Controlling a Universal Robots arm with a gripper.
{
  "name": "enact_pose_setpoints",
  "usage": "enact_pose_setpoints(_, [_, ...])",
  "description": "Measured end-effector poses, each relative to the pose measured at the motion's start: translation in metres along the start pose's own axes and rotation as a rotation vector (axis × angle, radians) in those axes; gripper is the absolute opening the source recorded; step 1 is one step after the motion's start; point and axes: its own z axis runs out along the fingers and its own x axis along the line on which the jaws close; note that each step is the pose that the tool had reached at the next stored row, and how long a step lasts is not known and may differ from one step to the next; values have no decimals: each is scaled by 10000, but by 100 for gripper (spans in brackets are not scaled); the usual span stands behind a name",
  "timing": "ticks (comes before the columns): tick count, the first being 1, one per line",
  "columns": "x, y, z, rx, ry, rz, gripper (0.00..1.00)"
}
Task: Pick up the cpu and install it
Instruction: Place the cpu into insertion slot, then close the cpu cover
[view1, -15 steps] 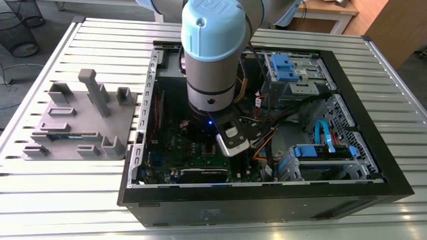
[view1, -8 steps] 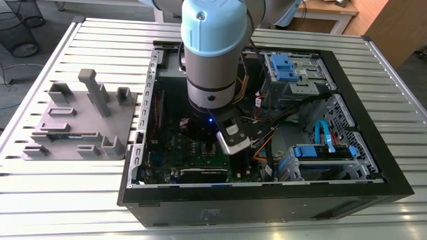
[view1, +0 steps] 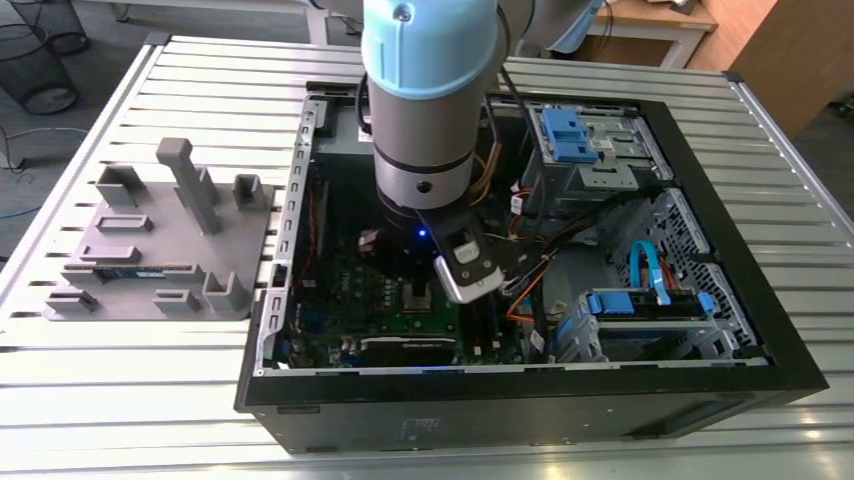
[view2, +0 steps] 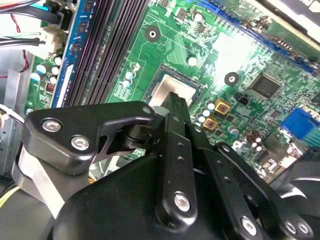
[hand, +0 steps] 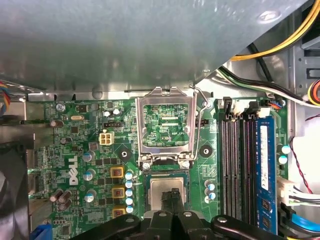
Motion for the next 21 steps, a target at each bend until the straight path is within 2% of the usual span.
enact_pose_setpoints(5, [-1,0,-16,-3,-1,0,11])
enact_pose_setpoints(7, [-5,0,-96,0,0,0,11])
enact_pose_setpoints(21, [-50,2,-93,0,0,0,11])
